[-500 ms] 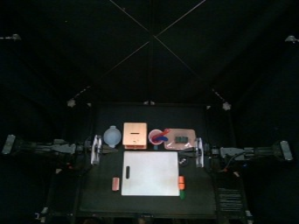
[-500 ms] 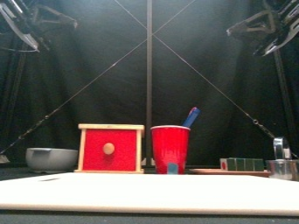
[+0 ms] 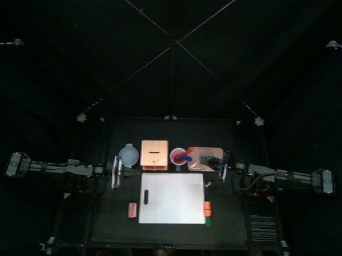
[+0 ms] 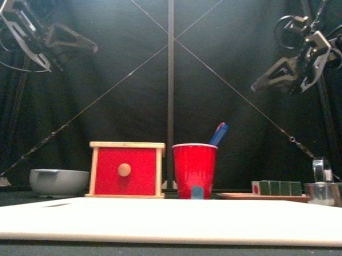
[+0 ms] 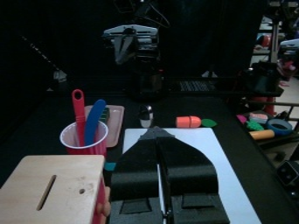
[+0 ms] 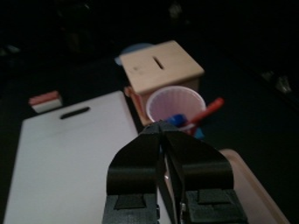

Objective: Place sushi on board then cut the sushi with the knife then place the pieces on the plate
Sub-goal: Place the sushi on the board

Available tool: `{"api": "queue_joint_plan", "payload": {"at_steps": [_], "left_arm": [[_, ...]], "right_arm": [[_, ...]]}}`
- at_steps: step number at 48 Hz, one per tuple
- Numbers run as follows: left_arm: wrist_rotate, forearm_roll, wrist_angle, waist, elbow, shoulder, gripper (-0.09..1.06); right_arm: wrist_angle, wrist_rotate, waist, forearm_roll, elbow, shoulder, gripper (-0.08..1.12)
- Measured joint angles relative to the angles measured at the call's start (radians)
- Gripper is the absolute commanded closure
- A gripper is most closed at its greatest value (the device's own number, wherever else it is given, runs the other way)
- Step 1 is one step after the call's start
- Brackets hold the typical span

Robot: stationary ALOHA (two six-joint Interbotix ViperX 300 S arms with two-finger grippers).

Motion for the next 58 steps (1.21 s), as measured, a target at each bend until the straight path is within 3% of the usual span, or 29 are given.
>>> {"api": "queue_joint_plan", "payload": {"at_steps": [12,29,37,45,58], "left_arm": [[0.000,0.015,-0.041,0.002,0.002,0.043,0.98],[0.002,0.031,-0.074,0.018,0.002,0.091,0.98],[0.002,0.029,-0.083,0.021,0.002,0.115,0.98],[0.002,0.029,-0.092,0.021,0.002,0.137,0.98],[0.002,0.029,-0.095,0.025,0.000,0.144,0.98]], "right_arm": [[0.258,-0.012,-0.178,-0.120,-0.061,0.032,0.90],[0.457,-0.018,-0.219,-0.227,-0.144,0.126,0.43],[0.508,-0.018,-0.213,-0.238,-0.156,0.189,0.30],[0.514,-0.021,-0.202,-0.229,-0.158,0.249,0.22],[0.520,-0.087,-0.186,-0.210,-0.166,0.359,0.21]]}}
